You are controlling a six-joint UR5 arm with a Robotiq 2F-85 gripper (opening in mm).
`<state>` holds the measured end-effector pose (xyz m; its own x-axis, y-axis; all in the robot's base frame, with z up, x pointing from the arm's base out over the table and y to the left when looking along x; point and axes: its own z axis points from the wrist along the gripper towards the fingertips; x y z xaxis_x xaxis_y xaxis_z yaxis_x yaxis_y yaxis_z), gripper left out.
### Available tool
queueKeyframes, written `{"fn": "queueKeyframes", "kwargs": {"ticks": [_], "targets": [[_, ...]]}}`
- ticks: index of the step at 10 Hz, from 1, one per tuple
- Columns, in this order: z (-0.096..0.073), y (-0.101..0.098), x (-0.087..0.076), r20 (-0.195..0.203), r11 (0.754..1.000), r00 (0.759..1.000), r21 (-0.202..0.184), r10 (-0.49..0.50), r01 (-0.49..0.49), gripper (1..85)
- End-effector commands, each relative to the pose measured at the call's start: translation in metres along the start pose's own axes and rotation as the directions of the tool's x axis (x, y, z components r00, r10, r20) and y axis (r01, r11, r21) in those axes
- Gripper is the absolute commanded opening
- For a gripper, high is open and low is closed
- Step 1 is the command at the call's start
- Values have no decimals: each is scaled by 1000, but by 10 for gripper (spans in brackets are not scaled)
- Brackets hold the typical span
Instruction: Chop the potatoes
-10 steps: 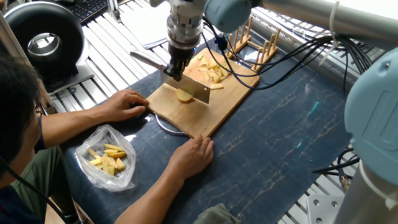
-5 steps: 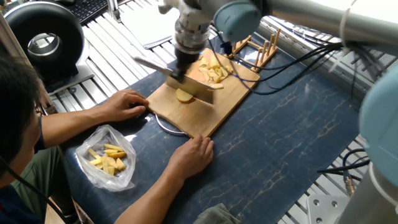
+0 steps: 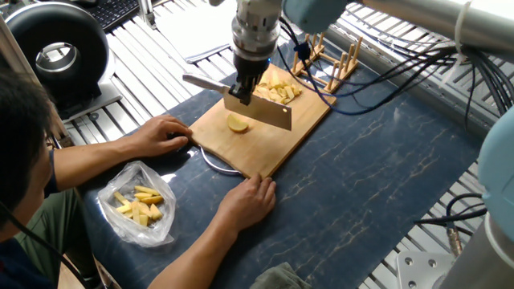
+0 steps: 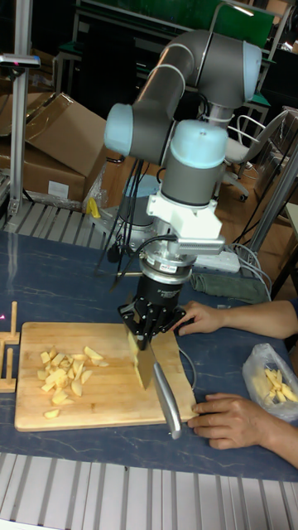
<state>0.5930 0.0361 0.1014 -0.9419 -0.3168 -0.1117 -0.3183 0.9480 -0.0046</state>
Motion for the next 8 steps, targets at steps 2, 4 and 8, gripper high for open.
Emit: {"fn": "queueKeyframes", "kwargs": {"ticks": [2,4,8], "targets": [[-7,13,-17,-1,999,999,-22,35,-35,10],[2,9,-23,8,999,1000,-16,30,-30,10],[15,8,-35,31,1000,999,-23,21,-21,10]]}}
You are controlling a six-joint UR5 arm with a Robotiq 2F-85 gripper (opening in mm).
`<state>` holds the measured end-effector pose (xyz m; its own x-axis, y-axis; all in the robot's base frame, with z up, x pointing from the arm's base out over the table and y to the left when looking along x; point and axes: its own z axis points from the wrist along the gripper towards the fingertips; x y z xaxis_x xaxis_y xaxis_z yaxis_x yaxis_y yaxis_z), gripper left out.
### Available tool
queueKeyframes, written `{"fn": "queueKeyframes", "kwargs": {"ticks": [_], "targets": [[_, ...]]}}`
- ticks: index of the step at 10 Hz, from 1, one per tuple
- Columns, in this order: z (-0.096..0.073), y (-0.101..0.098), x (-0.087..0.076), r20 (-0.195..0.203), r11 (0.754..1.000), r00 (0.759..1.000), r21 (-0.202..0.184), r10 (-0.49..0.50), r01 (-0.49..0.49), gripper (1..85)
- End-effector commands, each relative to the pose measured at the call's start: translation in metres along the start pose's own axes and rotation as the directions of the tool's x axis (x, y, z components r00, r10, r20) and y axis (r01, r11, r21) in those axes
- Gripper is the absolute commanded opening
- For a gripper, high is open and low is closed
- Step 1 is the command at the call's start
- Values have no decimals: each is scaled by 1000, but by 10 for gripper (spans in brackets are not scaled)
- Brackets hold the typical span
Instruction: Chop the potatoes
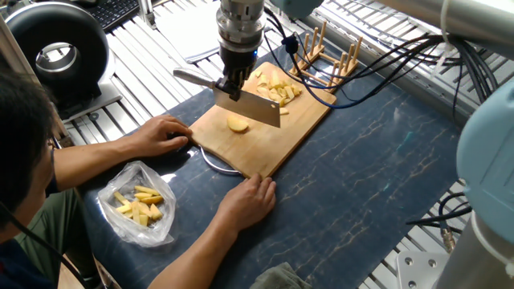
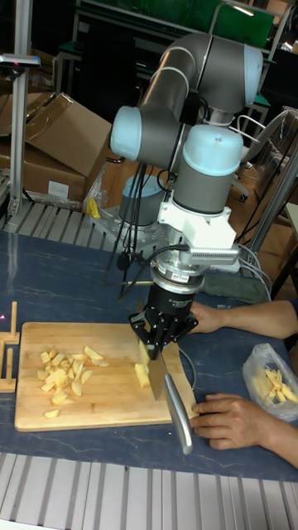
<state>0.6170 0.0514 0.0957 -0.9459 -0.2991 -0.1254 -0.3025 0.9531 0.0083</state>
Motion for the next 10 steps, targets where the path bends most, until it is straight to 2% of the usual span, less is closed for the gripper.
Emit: {"fn": "queueKeyframes", "kwargs": {"ticks": [1,7,10], "targets": [[8,0,-9,19,1000,1000,-10,1,-1,10],[13,-4,-9,26,1000,1000,-2,-6,6,10],[16,-1,-10,31,1000,999,-10,5,-5,10]]}}
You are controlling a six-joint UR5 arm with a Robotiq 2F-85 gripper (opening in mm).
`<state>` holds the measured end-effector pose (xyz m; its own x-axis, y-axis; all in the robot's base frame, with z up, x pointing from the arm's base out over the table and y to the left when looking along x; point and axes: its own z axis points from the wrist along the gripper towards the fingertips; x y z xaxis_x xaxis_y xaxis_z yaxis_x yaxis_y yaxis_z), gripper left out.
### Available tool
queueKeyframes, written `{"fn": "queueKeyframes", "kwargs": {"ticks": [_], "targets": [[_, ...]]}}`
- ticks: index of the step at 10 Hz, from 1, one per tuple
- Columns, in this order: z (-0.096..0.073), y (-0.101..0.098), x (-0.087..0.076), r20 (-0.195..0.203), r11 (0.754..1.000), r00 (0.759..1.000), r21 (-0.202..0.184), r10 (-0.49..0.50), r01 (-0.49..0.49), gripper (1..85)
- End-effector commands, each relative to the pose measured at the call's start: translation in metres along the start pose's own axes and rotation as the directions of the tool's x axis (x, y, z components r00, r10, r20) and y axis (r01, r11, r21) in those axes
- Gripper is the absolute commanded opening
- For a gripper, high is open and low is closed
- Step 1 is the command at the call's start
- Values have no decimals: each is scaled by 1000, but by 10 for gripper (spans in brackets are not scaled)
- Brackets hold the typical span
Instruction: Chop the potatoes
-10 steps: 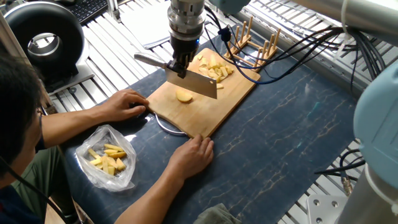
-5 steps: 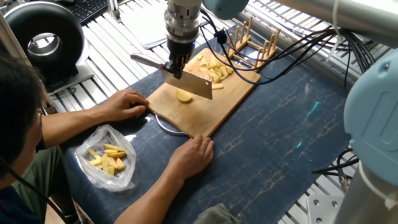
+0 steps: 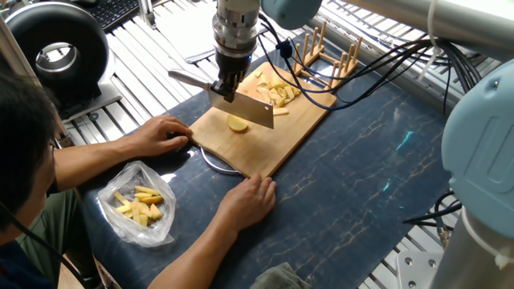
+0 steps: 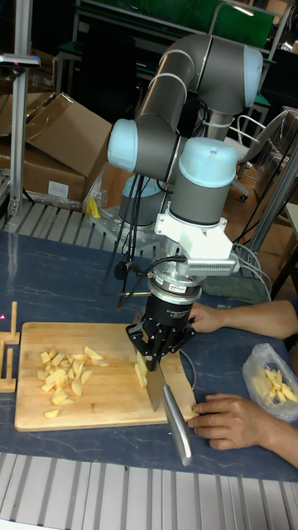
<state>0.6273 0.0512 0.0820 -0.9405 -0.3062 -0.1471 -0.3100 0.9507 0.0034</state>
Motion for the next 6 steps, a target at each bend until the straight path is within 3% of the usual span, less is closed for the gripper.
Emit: {"fn": "queueKeyframes", "kwargs": {"ticks": [1,6], "targets": [[4,3,-3,13,1000,1000,-14,15,-15,10],[10,-1,3,29,1000,1000,-10,0,0,10]]}}
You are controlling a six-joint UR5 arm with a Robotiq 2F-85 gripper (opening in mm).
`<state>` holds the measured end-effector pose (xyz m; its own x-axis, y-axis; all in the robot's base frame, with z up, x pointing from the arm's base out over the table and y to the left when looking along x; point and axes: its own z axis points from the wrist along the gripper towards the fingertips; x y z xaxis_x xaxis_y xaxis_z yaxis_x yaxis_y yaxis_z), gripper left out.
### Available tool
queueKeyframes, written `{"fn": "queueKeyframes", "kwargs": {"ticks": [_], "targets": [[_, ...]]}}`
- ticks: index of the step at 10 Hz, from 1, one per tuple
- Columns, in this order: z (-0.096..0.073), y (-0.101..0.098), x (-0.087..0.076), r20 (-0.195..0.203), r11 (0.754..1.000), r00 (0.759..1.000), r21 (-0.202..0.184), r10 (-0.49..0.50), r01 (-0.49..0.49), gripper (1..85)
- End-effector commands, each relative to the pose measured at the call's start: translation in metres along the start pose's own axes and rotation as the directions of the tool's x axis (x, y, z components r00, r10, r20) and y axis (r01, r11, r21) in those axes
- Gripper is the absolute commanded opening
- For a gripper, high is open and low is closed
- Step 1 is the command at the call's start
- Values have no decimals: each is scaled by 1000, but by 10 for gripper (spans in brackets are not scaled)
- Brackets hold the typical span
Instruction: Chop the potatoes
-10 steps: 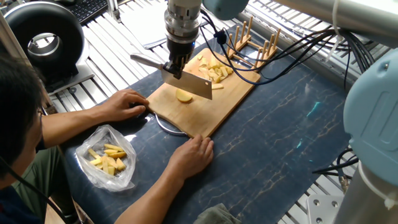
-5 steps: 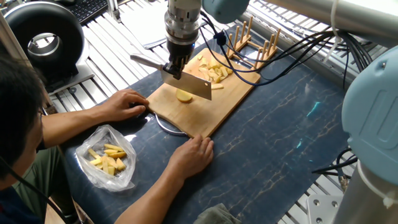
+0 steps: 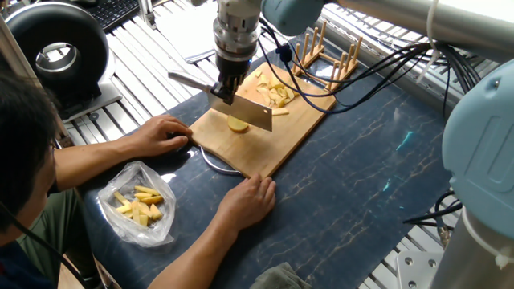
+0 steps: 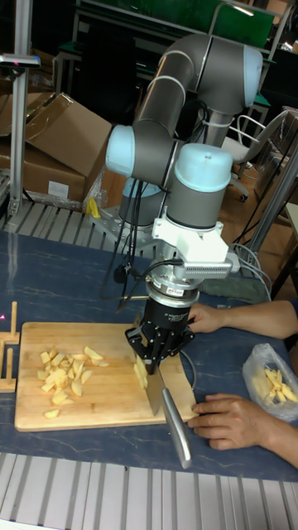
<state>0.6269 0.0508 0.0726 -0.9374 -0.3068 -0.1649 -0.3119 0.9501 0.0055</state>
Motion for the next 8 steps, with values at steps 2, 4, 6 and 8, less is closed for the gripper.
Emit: {"fn": "queueKeyframes", "kwargs": {"ticks": [2,4,6,8], "targets": [[4,0,5,21,1000,1000,12,4,-4,10],[12,-5,24,41,999,999,20,-32,31,10],[6,-15,43,43,998,997,9,-63,63,10],[-34,-13,62,-28,998,998,-3,-58,57,10]]}}
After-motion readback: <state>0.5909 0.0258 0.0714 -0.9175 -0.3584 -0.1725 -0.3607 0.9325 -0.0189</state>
